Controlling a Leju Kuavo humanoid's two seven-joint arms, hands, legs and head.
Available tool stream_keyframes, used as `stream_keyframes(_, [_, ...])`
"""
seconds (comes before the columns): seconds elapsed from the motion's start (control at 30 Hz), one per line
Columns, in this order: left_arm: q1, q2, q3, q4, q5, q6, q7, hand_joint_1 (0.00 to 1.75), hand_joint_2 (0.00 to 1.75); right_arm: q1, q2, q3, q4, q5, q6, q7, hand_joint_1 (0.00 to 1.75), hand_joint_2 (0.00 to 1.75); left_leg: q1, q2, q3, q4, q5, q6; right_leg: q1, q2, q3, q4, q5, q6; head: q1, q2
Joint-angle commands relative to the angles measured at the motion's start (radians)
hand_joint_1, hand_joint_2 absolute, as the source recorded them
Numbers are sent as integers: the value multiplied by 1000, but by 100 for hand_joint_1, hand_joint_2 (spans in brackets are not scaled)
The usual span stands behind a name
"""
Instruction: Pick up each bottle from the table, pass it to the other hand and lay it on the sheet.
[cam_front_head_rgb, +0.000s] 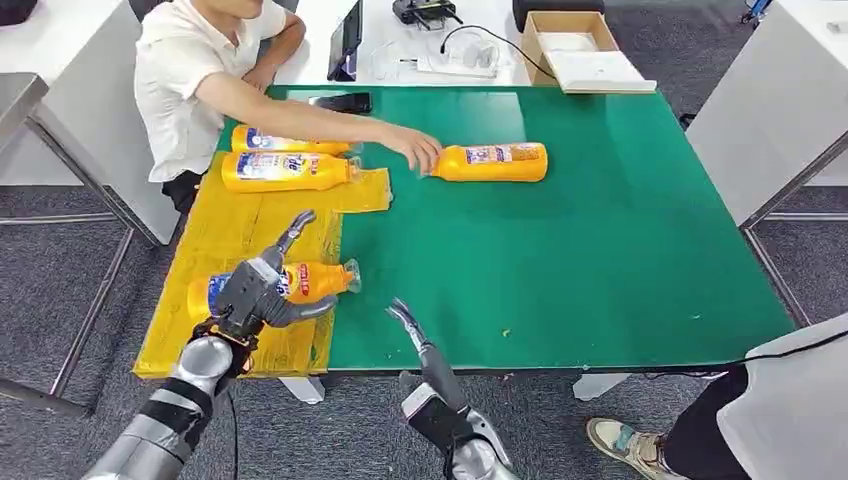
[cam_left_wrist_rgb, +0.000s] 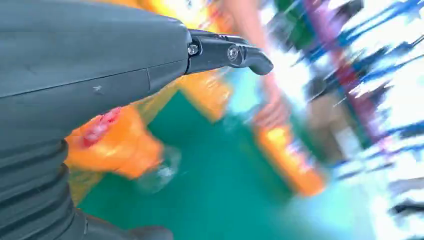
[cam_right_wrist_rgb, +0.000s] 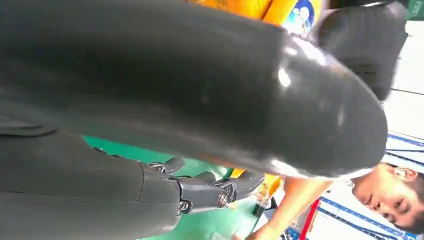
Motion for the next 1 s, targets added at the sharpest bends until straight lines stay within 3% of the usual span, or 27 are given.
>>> stream_keyframes(0.03, [193,-91,20,-467,134,141,-105,0,175,11,-97,68,-40,61,-85,-31,0,175,1,1,3,0,-2,-1,1,-1,3,-1,-2,-1,0,0])
stream_keyframes(0.17, [323,-83,-9,-610,119,262,-154,0,175,51,-193,-68,-166,192,-263,30,0,175,-1,1,3,-1,-2,-1,0,-1,4,-2,-1,-1,0,0])
stream_keyframes(0.23, [335,-73,-19,-619,121,278,-158,0,175,63,-198,-117,-199,215,-216,34,0,175,-2,1,4,-1,-3,0,-1,-1,4,-2,-2,-1,0,0])
stream_keyframes(0.5, [321,-74,-14,-604,125,280,-161,0,175,64,-183,-111,-193,227,-215,35,0,175,-1,0,1,0,-1,-1,0,-2,1,-1,-1,-1,0,0])
stream_keyframes(0.57, [358,-94,3,-629,190,263,-166,0,175,72,-207,-158,-215,286,-330,75,0,175,-1,0,1,0,-1,0,0,-1,1,-1,-1,-1,0,0])
stream_keyframes(0.7, [446,-102,-1,-654,283,181,-158,0,175,97,-291,-285,-282,368,-371,151,0,175,-2,1,4,-1,-3,0,-1,-2,4,-1,-2,-1,-1,0])
stream_keyframes(0.8, [467,-114,11,-632,283,163,-170,0,175,69,-308,-328,-242,444,-356,202,0,175,-2,0,5,-1,-3,0,-1,-2,5,-2,-3,-1,0,0])
stream_keyframes(1.0, [457,-128,7,-602,226,151,-171,0,175,-60,-345,-266,-69,607,-297,317,0,175,-3,3,2,-1,-3,2,-2,1,2,-3,0,-1,0,0])
